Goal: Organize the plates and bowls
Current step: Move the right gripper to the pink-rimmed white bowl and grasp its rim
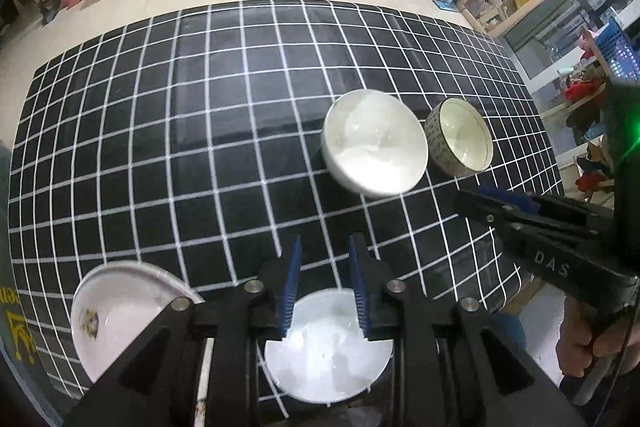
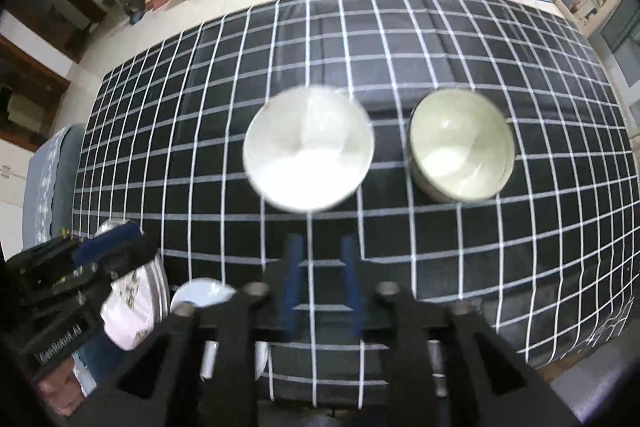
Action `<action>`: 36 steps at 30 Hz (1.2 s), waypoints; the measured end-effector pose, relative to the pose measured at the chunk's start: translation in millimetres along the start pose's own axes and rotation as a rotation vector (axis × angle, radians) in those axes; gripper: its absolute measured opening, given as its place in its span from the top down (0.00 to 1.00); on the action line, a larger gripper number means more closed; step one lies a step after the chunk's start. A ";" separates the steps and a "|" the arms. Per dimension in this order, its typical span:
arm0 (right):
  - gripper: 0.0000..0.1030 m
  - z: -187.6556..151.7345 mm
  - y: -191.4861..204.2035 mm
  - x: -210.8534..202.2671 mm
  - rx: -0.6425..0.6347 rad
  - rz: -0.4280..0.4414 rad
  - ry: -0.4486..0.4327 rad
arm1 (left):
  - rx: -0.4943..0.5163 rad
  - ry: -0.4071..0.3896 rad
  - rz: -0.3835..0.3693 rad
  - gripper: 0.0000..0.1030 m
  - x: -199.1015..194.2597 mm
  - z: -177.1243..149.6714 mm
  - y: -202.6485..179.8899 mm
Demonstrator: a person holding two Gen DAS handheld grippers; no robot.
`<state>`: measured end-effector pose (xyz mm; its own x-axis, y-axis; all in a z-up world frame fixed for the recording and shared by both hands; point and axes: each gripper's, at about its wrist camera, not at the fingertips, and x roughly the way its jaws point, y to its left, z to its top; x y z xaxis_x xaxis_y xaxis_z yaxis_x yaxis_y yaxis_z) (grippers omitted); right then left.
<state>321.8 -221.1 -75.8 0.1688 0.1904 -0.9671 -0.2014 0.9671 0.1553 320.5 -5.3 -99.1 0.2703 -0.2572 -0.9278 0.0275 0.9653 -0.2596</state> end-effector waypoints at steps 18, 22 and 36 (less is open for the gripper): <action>0.46 47.3 -25.7 64.7 0.071 0.022 0.070 | 0.022 0.063 0.021 0.74 74.5 58.0 -3.4; 0.46 50.6 -25.5 76.6 0.073 0.027 0.082 | 0.024 0.083 0.027 0.74 92.5 62.3 -2.3; 0.87 32.4 -4.7 91.4 0.034 -0.052 0.095 | 0.067 0.113 0.076 0.88 110.7 51.5 -5.2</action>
<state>369.4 -202.8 -158.4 0.0853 0.1240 -0.9886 -0.1620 0.9807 0.1090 399.8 -36.5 -186.7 0.1644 -0.1833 -0.9692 0.0768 0.9820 -0.1727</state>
